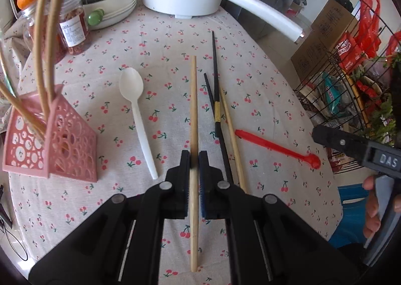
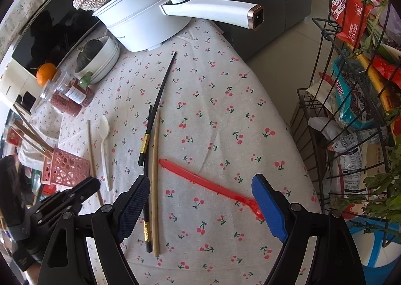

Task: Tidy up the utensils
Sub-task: 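Lift the chopstick with the left gripper while the right gripper grasps another wooden chopstick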

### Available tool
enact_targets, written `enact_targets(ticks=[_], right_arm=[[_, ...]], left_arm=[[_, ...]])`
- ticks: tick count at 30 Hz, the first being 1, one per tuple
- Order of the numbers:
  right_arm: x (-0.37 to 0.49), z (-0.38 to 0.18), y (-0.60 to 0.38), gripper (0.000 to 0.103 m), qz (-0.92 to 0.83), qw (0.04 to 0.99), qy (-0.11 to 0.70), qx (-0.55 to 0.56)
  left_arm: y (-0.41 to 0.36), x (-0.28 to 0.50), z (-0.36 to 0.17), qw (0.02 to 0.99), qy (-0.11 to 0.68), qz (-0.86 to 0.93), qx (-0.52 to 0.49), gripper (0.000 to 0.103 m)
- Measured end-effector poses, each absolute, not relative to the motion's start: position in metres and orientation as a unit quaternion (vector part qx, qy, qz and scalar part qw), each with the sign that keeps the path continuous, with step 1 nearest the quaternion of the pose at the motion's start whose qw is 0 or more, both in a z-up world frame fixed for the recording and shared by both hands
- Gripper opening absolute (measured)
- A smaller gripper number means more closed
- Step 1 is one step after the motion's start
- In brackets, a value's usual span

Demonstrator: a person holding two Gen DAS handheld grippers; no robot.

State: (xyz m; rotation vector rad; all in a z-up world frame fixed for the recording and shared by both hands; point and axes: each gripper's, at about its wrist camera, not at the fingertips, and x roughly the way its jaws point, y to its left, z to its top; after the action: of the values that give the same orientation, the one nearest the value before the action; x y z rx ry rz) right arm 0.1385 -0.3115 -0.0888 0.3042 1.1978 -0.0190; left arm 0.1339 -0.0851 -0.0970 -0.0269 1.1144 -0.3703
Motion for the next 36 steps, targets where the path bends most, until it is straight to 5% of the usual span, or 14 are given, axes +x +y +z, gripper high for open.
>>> enact_targets(ticks=[15,17,22,36], right_arm=[[0.153,-0.109,-0.287,0.084,0.019,0.806,0.576,0.138],[0.161,-0.114,-0.287,0.074,0.031,0.803,0.575,0.151],[0.184,-0.137,-0.277,0.027,0.044,0.790,0.587,0.169],[0.218,-0.167,-0.234,0.021,0.038,0.791,0.600,0.112]], left_arm=[[-0.019,0.083,-0.063,0.873,0.443,-0.180,-0.089,0.008],[-0.014,0.079,-0.059,0.876,0.438,-0.181,-0.089,0.008],[-0.011,0.076,-0.054,0.882,0.429,-0.178,-0.078,0.008],[-0.006,0.083,-0.064,0.873,0.449,-0.172,-0.086,0.008]])
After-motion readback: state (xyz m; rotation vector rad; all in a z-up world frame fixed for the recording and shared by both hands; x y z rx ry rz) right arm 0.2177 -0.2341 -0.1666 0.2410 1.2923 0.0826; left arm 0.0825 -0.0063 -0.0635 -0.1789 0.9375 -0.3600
